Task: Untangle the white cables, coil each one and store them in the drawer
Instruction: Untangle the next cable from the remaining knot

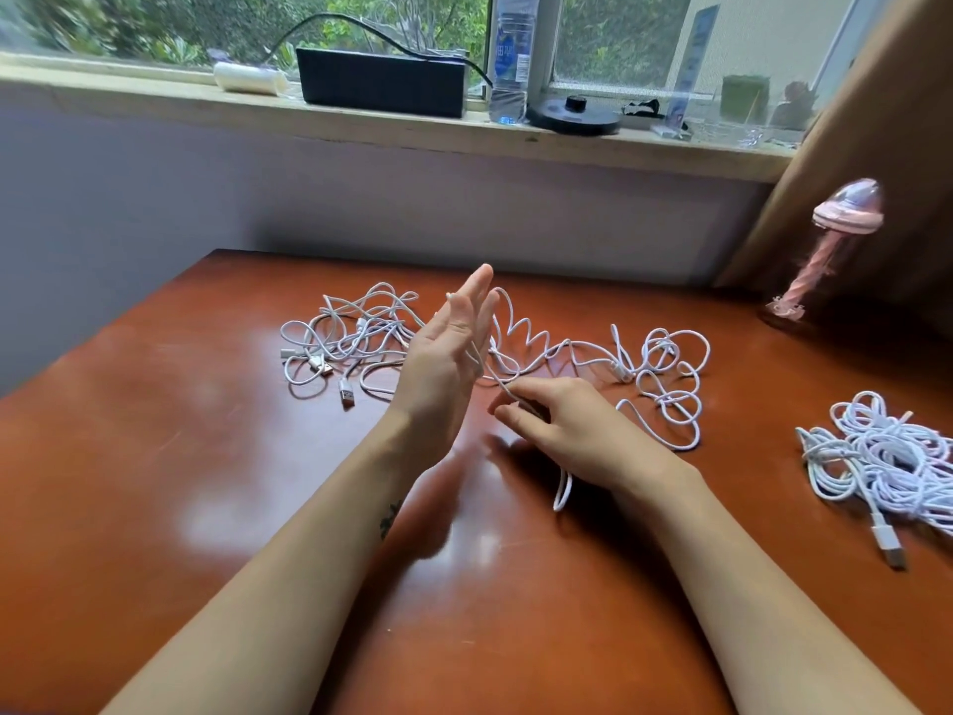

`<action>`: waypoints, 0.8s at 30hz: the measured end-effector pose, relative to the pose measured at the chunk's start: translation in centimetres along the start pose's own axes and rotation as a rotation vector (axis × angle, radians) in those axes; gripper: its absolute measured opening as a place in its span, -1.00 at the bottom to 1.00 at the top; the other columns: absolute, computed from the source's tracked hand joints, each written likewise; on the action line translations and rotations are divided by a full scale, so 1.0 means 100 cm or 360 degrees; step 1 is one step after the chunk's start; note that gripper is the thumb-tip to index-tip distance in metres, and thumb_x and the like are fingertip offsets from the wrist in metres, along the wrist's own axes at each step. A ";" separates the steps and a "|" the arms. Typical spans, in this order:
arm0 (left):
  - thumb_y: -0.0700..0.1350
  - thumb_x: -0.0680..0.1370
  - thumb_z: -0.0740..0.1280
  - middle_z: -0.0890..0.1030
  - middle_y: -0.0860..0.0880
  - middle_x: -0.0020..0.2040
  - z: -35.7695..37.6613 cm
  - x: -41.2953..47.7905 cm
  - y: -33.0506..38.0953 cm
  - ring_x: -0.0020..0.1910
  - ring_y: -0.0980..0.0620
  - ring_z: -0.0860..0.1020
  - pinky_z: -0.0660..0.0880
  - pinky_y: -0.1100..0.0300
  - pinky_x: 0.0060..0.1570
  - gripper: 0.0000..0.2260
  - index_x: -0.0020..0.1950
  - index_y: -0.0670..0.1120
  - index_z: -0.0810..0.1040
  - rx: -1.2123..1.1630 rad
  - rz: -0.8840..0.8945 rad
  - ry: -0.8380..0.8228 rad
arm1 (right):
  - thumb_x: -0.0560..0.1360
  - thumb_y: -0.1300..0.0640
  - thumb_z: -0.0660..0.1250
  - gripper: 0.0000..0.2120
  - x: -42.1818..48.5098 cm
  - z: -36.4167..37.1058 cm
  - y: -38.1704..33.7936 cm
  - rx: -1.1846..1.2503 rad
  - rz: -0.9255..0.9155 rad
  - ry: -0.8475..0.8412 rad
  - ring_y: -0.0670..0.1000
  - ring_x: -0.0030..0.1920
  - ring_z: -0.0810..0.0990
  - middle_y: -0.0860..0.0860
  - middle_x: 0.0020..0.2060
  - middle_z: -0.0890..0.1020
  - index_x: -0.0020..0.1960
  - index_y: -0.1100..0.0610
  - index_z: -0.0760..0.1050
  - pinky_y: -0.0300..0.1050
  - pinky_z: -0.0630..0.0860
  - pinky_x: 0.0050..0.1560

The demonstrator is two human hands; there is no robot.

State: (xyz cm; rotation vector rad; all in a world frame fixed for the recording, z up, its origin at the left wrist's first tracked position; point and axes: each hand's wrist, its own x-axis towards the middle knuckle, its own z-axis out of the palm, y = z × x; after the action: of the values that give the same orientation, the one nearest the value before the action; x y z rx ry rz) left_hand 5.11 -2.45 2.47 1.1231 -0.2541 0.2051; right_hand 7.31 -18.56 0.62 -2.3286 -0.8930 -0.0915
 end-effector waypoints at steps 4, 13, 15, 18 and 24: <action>-0.07 0.71 0.16 0.41 0.05 0.52 -0.013 -0.002 -0.011 0.54 0.15 0.28 0.18 0.21 0.53 -0.59 0.58 -0.06 0.32 0.1150 0.0452 -0.0143 | 0.60 0.13 0.37 -0.89 0.001 -0.002 0.002 -0.0061 0.0054 0.0036 -0.32 -0.25 0.52 -0.22 -0.34 0.56 -0.01 0.07 0.68 -0.42 0.34 -0.21; -0.02 0.59 0.14 0.68 -0.09 0.17 -0.032 0.001 -0.025 0.13 -0.18 0.62 0.55 -0.05 0.07 -0.68 0.24 -0.05 0.58 0.2205 0.0509 -0.0360 | 0.58 0.14 0.41 -0.92 0.002 -0.010 0.006 -0.0059 0.0030 0.0169 -0.10 -0.22 0.48 -0.03 -0.21 0.59 -0.04 0.12 0.66 -0.20 0.38 -0.15; 0.02 0.60 0.14 0.69 -0.12 0.03 -0.030 -0.001 -0.024 0.00 -0.23 0.61 0.54 -0.04 -0.08 -0.72 0.06 -0.09 0.58 0.2286 0.0587 -0.0335 | 0.56 0.14 0.44 -0.95 0.002 -0.014 0.007 -0.0057 0.0052 0.0185 -0.14 -0.22 0.49 -0.05 -0.19 0.59 -0.01 0.09 0.67 -0.23 0.40 -0.13; -0.01 0.61 0.18 0.66 -0.15 -0.11 -0.030 -0.001 -0.022 -0.13 -0.26 0.57 0.47 -0.02 -0.22 -0.78 -0.08 -0.10 0.51 0.2346 0.0738 -0.0233 | 0.54 0.19 0.44 -0.93 0.001 -0.020 0.010 -0.0192 0.0090 0.0155 -0.22 -0.20 0.47 -0.12 -0.19 0.53 -0.01 0.06 0.67 -0.36 0.33 -0.16; -0.03 0.61 0.21 0.60 -0.12 -0.22 -0.029 0.002 -0.018 -0.20 -0.24 0.53 0.35 0.02 -0.21 -0.79 -0.14 -0.12 0.47 0.2274 0.0825 -0.0072 | 0.60 0.10 0.36 -0.89 -0.003 -0.024 0.012 -0.0550 0.0192 0.0252 0.00 -0.04 0.57 -0.11 -0.05 0.52 0.03 -0.05 0.64 -0.04 0.48 -0.07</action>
State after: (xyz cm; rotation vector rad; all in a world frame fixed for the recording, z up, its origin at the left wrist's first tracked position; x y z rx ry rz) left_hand 6.05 -0.54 -0.18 2.4625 -0.4547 0.9127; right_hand 8.22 -20.81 1.82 -2.6431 -0.6994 -0.4022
